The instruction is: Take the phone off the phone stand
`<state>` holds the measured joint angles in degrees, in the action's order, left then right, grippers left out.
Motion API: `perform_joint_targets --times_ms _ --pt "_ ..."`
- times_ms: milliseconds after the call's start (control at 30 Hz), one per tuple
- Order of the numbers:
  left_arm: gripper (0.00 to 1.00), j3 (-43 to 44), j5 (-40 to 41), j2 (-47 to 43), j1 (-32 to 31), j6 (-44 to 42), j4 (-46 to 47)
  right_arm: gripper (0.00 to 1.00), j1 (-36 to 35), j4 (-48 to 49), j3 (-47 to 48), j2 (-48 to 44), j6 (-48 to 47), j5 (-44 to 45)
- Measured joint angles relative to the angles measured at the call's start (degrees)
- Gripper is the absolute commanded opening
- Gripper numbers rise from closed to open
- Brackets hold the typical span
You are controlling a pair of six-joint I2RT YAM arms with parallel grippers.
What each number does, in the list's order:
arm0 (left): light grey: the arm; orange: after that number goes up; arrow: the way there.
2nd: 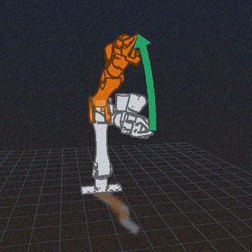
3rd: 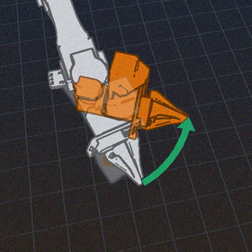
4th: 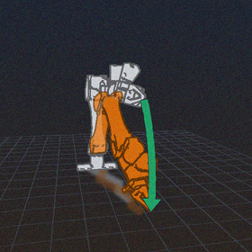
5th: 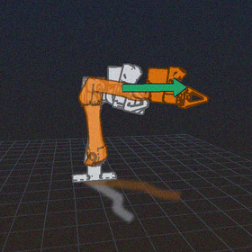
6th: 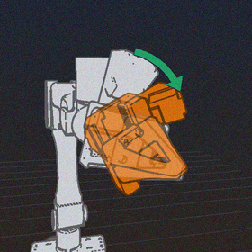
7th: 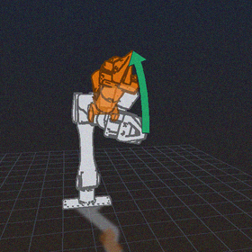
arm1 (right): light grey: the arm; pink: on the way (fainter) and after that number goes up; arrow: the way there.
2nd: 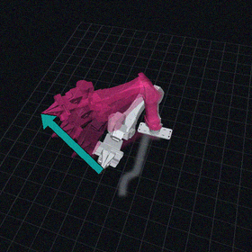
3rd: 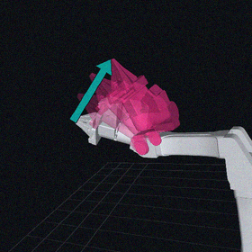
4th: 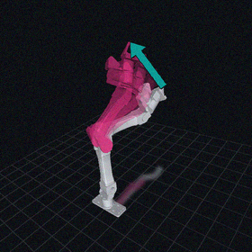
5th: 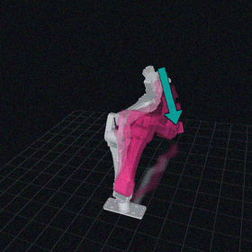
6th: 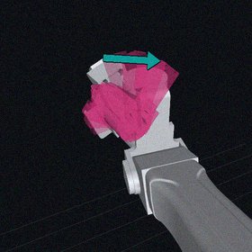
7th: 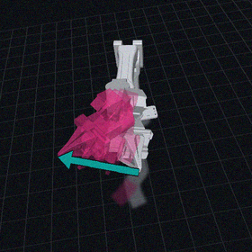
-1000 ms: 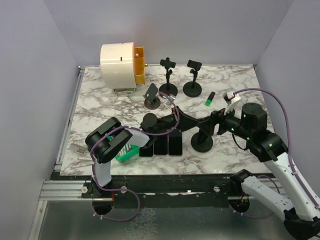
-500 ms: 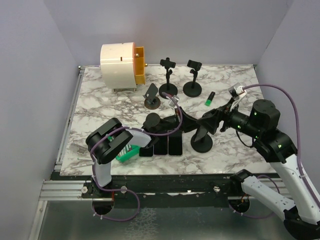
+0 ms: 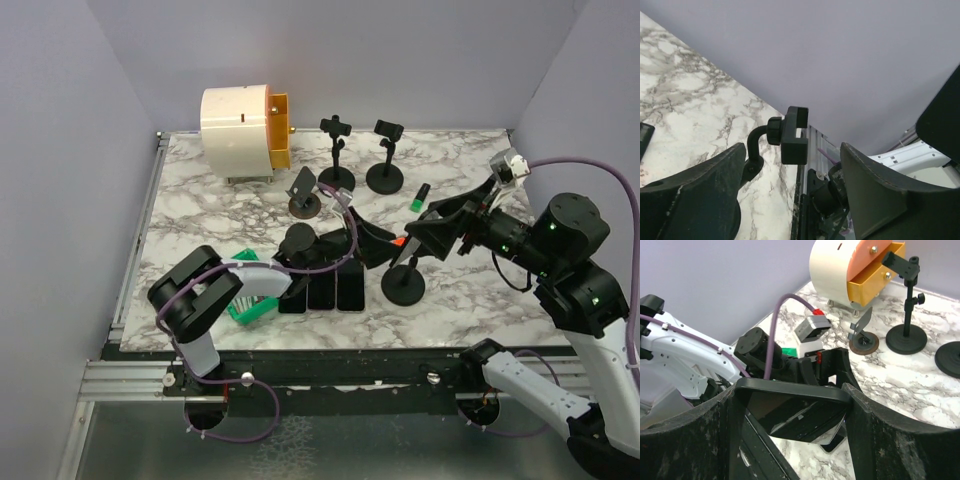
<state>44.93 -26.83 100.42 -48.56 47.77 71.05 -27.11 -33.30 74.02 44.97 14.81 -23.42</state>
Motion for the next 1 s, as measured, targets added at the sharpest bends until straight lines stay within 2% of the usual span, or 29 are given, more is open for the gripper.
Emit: perform_joint_targets --times_ms 200,267,400,533,767,1000 --pt "0.91 -6.0 4.9 -12.0 0.0 -5.4 -6.3 0.00 0.0 -0.5 0.9 -0.1 0.7 2.9" --pt "0.98 -8.9 7.6 -17.2 0.0 -7.8 -8.9 0.00 0.0 -1.2 0.9 0.3 1.1 5.1" --pt "0.99 -13.9 14.3 -29.6 0.0 -13.6 -14.3 0.00 0.0 -2.4 0.9 1.6 2.4 9.2" --pt "0.99 -12.6 18.2 -37.9 0.0 -19.6 -20.6 0.00 0.0 -3.1 1.3 3.7 4.2 12.6" --pt "0.99 -1.5 19.2 -38.2 -0.4 -26.8 -32.8 0.00 0.0 -3.4 3.9 8.1 7.1 16.0" --pt "0.99 8.6 19.3 -31.1 -4.7 -31.4 -43.6 0.00 0.0 -3.8 5.3 10.0 8.8 16.7"
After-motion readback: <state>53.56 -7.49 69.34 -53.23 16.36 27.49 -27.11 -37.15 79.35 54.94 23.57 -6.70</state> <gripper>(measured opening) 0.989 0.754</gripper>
